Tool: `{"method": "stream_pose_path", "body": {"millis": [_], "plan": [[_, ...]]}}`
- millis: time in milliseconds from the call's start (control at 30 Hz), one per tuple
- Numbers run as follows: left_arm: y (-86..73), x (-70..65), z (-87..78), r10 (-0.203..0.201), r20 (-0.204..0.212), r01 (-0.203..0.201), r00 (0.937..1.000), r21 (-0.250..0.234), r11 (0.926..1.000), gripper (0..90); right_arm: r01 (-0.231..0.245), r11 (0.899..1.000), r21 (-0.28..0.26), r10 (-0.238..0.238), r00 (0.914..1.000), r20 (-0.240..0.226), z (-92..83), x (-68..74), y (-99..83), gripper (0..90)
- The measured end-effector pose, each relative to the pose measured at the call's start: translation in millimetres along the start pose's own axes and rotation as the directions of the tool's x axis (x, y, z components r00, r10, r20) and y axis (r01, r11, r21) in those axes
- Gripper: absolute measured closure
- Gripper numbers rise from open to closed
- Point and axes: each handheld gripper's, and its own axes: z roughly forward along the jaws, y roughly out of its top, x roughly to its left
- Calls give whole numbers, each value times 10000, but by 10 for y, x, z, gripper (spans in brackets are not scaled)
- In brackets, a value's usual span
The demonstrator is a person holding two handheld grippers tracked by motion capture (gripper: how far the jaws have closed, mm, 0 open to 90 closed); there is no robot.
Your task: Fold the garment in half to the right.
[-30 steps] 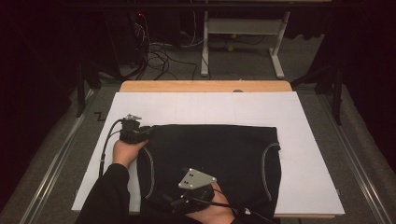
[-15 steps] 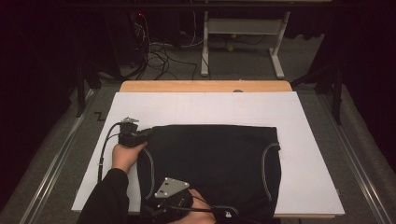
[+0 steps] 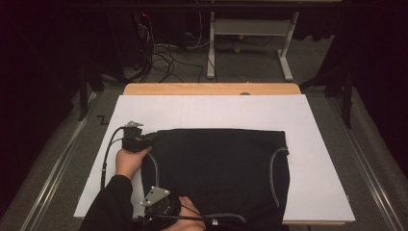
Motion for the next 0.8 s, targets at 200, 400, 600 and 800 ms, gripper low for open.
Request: {"method": "stream_pose_path", "body": {"millis": [200,400,600,800], "plan": [[-1,-11,1,52,-83,-52,10000,-13,10000,710,145,9997,195,-158,9977,655,50,71,22,219],[-3,-12,1,53,-96,-54,9999,-18,10000,710,291,9993,234,-317,9923,1195,45,96,12,339],[-3,-10,1,28,-84,-28,10000,-22,10000,710,413,9989,237,-441,9908,1283,32,85,4,430],[-4,-14,0,50,-117,-51,9999,-16,10000,710,739,9967,338,-783,9845,1571,0,38,-7,647]]}}
